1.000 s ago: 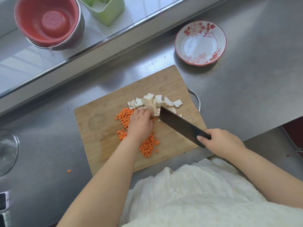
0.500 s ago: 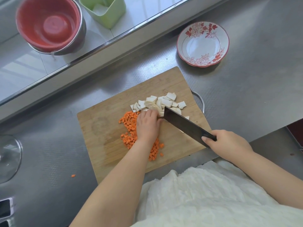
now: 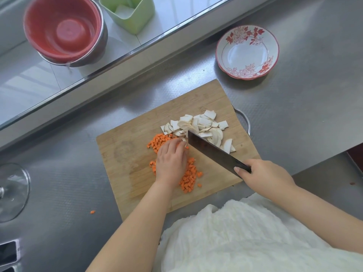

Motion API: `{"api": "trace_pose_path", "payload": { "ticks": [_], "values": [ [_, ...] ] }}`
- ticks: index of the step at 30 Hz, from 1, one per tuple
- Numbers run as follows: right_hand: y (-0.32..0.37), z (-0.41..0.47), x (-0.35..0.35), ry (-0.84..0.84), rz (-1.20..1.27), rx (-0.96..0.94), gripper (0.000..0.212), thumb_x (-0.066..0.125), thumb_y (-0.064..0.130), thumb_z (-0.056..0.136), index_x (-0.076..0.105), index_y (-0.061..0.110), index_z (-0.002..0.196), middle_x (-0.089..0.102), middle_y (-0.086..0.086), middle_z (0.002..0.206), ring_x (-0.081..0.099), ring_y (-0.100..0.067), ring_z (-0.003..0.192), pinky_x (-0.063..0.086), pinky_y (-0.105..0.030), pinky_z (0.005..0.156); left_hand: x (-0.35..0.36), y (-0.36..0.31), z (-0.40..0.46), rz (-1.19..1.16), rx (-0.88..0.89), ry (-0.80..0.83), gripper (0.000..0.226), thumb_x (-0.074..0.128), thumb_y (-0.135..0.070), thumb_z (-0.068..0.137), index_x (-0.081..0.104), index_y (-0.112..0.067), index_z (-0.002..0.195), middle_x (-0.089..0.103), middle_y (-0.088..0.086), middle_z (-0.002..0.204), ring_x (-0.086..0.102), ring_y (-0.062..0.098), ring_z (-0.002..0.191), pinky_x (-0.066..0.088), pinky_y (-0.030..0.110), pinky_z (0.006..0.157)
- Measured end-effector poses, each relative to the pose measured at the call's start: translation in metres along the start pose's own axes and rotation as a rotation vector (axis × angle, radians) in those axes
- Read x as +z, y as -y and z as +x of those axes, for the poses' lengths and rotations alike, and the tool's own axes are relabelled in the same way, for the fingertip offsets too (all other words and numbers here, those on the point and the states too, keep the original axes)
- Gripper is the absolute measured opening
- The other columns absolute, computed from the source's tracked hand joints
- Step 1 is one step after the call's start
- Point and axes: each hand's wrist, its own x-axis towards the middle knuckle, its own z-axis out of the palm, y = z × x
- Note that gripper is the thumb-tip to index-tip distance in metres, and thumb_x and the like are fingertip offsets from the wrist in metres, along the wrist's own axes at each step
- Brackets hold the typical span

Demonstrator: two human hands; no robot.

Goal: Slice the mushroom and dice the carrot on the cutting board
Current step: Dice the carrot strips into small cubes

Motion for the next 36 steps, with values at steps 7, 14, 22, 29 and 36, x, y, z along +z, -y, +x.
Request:
{"api": "trace_pose_path", "payload": {
  "ticks": [7,14,22,29,36],
  "values": [
    [0.022,0.01,0.008,0.028,0.039,0.016,0.034,0.042,0.051,0.095,0.055,0.027,0.075,0.055,0.006,0.063,0.054,-0.014,0.061,0.035,-0.026,0.05,-0.005,0.014,0.002,0.007,-0.118,0.104,0.036,0.06,-0.027,0.09,0.063,-0.011,0.122,0.061,0.006,0.122,0.054,0.029,0.116,0.04,0.043,0.101],
    [0.028,0.015,0.009,0.056,0.086,0.044,0.029,0.044,0.052,0.094,0.055,0.032,0.077,0.059,0.005,0.067,0.058,-0.016,0.067,0.038,-0.026,0.053,-0.006,0.02,0.004,0.031,-0.048,0.158,0.039,0.057,-0.033,0.092,0.06,-0.014,0.126,0.058,0.006,0.126,0.05,0.029,0.118,0.037,0.045,0.103],
    [0.028,0.032,-0.013,-0.02,0.137,0.072,0.026,0.044,0.053,0.094,0.056,0.03,0.088,0.06,0.002,0.075,0.058,-0.018,0.073,0.04,-0.028,0.056,-0.008,0.019,0.01,0.027,0.025,0.19,0.032,0.054,-0.035,0.094,0.063,-0.012,0.114,0.062,0.005,0.121,0.054,0.025,0.116,0.039,0.04,0.102],
    [0.025,0.015,-0.006,-0.028,0.108,0.043,0.029,0.043,0.052,0.094,0.058,0.031,0.082,0.058,0.003,0.066,0.057,-0.015,0.065,0.037,-0.028,0.052,-0.008,0.021,0.016,0.079,-0.041,0.25,0.033,0.047,-0.038,0.096,0.065,-0.012,0.108,0.061,0.005,0.117,0.054,0.025,0.113,0.041,0.039,0.099],
    [0.026,0.005,0.016,0.016,0.125,0.047,0.029,0.044,0.052,0.094,0.056,0.033,0.075,0.056,0.006,0.061,0.056,-0.013,0.061,0.038,-0.027,0.051,-0.014,0.035,0.011,0.004,-0.112,0.119,0.033,0.04,-0.032,0.097,0.065,-0.011,0.106,0.064,0.005,0.106,0.057,0.026,0.102,0.044,0.04,0.091]
  ]
}}
